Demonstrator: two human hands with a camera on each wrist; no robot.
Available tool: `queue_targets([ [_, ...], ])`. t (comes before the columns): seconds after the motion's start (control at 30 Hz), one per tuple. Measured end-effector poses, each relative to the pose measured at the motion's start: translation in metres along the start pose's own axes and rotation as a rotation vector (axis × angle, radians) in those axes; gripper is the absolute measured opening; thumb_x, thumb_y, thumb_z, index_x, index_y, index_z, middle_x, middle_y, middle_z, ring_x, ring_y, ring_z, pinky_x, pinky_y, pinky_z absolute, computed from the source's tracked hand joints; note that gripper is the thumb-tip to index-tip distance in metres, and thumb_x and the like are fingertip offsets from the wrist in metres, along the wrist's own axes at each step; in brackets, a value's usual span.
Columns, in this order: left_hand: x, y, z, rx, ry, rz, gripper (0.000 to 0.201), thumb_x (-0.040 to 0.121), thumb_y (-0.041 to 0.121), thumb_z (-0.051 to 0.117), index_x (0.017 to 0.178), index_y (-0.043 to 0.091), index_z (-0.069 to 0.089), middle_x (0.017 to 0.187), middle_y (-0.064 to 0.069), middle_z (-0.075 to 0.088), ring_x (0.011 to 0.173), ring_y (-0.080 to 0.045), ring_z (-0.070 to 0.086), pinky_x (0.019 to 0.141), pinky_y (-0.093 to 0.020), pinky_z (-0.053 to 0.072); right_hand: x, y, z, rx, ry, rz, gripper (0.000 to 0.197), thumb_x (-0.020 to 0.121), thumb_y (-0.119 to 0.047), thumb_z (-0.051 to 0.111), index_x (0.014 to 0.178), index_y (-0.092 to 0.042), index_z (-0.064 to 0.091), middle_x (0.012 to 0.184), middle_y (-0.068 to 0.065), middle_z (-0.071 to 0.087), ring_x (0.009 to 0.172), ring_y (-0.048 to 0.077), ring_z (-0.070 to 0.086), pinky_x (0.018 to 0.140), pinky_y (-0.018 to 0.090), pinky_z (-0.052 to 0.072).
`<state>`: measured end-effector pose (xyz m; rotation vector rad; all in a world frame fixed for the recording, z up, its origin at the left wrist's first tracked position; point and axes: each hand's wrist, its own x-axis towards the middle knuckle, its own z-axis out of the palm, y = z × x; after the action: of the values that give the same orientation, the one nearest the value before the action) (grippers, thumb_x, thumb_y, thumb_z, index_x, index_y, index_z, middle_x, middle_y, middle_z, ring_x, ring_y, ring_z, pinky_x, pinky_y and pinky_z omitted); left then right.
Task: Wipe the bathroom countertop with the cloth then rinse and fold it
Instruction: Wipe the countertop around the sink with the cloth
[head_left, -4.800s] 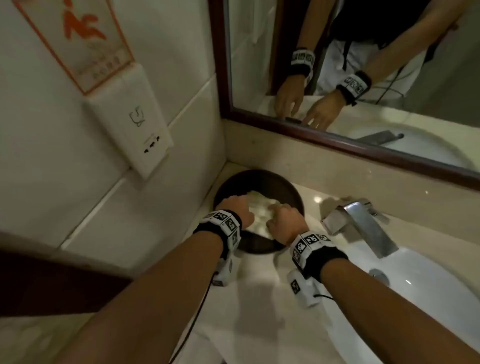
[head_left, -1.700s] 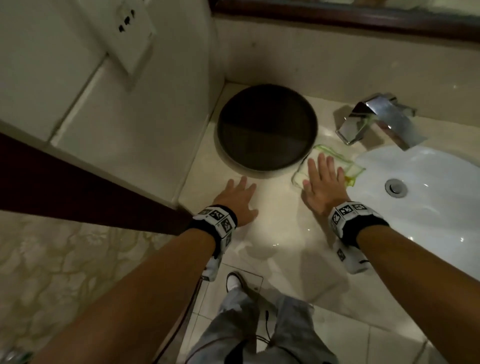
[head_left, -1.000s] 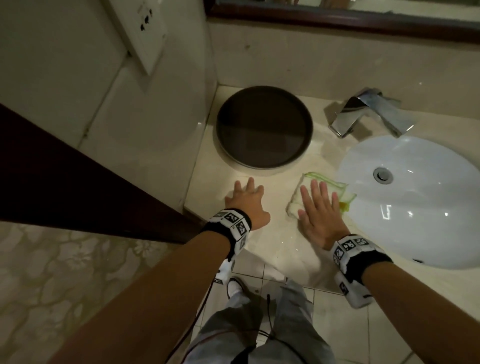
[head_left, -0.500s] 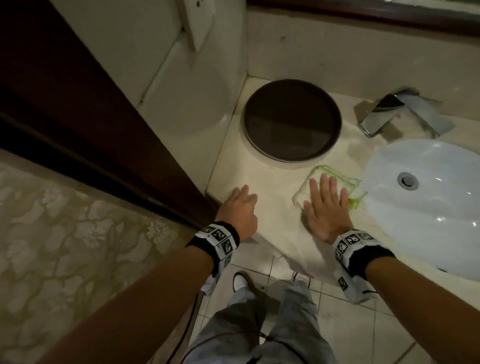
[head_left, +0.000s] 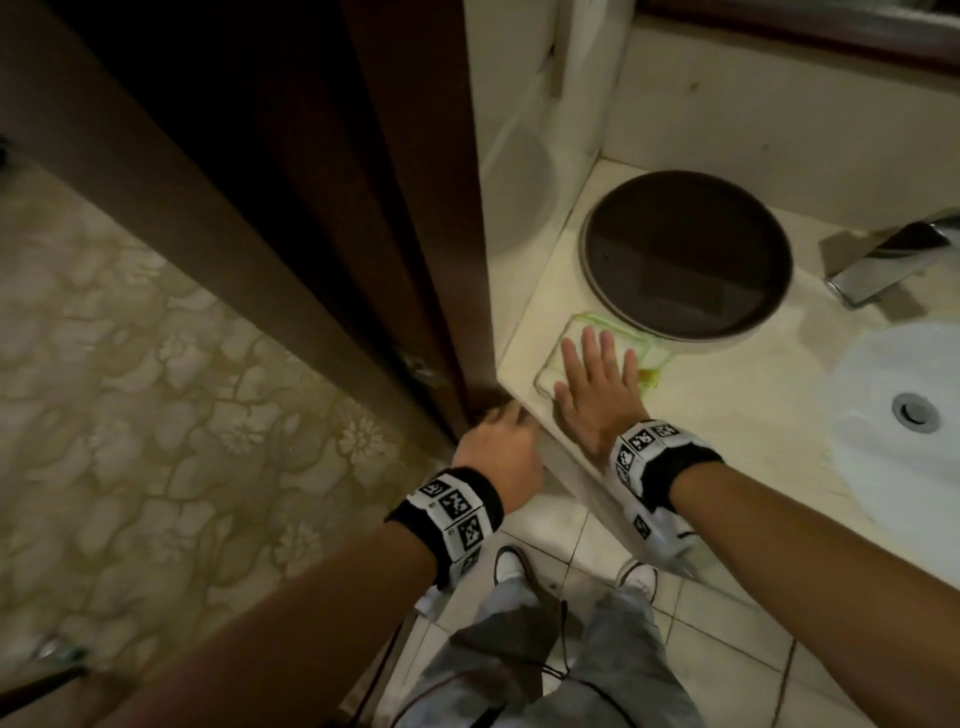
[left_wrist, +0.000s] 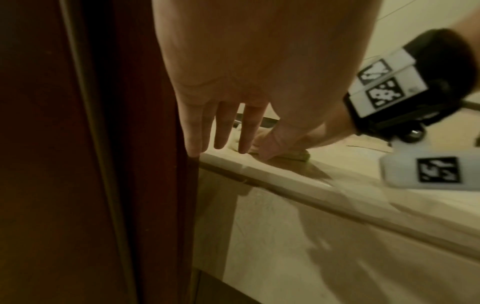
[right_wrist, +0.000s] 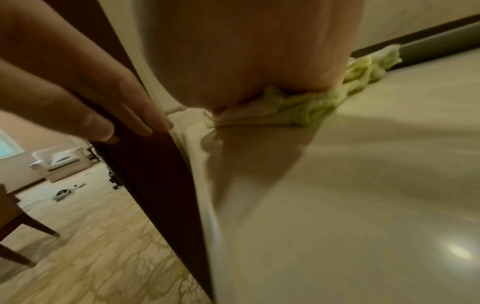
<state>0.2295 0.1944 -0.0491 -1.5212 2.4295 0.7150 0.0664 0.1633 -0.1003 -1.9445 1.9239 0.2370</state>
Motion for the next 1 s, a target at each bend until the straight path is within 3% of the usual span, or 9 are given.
queue_targets([
  [0.13, -0.01, -0.007, 0.001, 0.034, -0.004, -0.001, 0.041, 0.088, 0.02, 0.051, 0.128, 0.01, 0.05, 0.141, -0.01, 0.041, 0.126, -0.03, 0.042, 0.101, -0.043, 0.044, 0.025, -0.023, -0.002, -0.026, 0.034, -0.043, 0.063, 0.1, -0.043, 0.011, 0.154, -0.017, -0.008, 0.161, 0.011, -0.017, 0.147, 0.032, -0.017, 0.117, 0.055, -0.007],
  [0.23, -0.011, -0.006, -0.001, 0.021, 0.036, 0.002, 0.032, 0.088, 0.021, 0.049, 0.118, 0.011, 0.054, 0.13, -0.008, 0.049, 0.119, -0.029, 0.046, 0.093, -0.041, 0.047, 0.024, -0.021, 0.001, -0.053, 0.048, -0.056, 0.063, 0.099, -0.043, 0.009, 0.154, -0.017, -0.008, 0.161, 0.012, -0.016, 0.147, 0.031, -0.016, 0.117, 0.055, -0.006],
  [0.37, -0.011, -0.001, -0.004, 0.092, 0.047, -0.005, 0.028, 0.089, 0.023, 0.05, 0.115, 0.014, 0.056, 0.117, -0.007, 0.054, 0.109, -0.027, 0.052, 0.082, -0.038, 0.048, 0.0, -0.006, 0.009, -0.06, 0.056, -0.12, 0.062, 0.099, -0.045, 0.004, 0.154, -0.019, -0.01, 0.161, 0.01, -0.017, 0.147, 0.029, -0.017, 0.119, 0.053, -0.004],
  [0.67, -0.004, 0.0, -0.009, 0.084, 0.021, -0.034, 0.025, 0.09, 0.024, 0.044, 0.11, 0.014, 0.056, 0.116, -0.008, 0.054, 0.105, -0.032, 0.057, 0.079, -0.038, 0.045, -0.068, 0.026, 0.041, -0.098, 0.076, -0.171, 0.063, 0.099, -0.046, 0.007, 0.155, -0.018, -0.004, 0.161, 0.01, -0.013, 0.147, 0.029, -0.016, 0.116, 0.048, -0.012],
  [0.83, -0.007, -0.001, -0.004, 0.105, -0.016, -0.076, 0.023, 0.091, 0.027, 0.045, 0.104, 0.015, 0.06, 0.107, -0.007, 0.059, 0.098, -0.03, 0.059, 0.075, -0.036, 0.046, -0.055, 0.009, 0.033, -0.085, 0.04, -0.112, 0.063, 0.099, -0.045, 0.007, 0.153, -0.019, -0.01, 0.16, 0.013, -0.017, 0.147, 0.032, -0.018, 0.118, 0.054, -0.008],
  [1.0, -0.015, -0.008, -0.001, 0.09, -0.029, -0.113, 0.024, 0.092, 0.028, 0.044, 0.106, 0.015, 0.058, 0.108, -0.007, 0.057, 0.098, -0.03, 0.059, 0.075, -0.037, 0.046, -0.006, -0.023, 0.012, -0.082, 0.008, -0.104, 0.061, 0.1, -0.044, 0.006, 0.153, -0.019, -0.012, 0.159, 0.012, -0.022, 0.146, 0.032, -0.021, 0.117, 0.055, -0.007],
])
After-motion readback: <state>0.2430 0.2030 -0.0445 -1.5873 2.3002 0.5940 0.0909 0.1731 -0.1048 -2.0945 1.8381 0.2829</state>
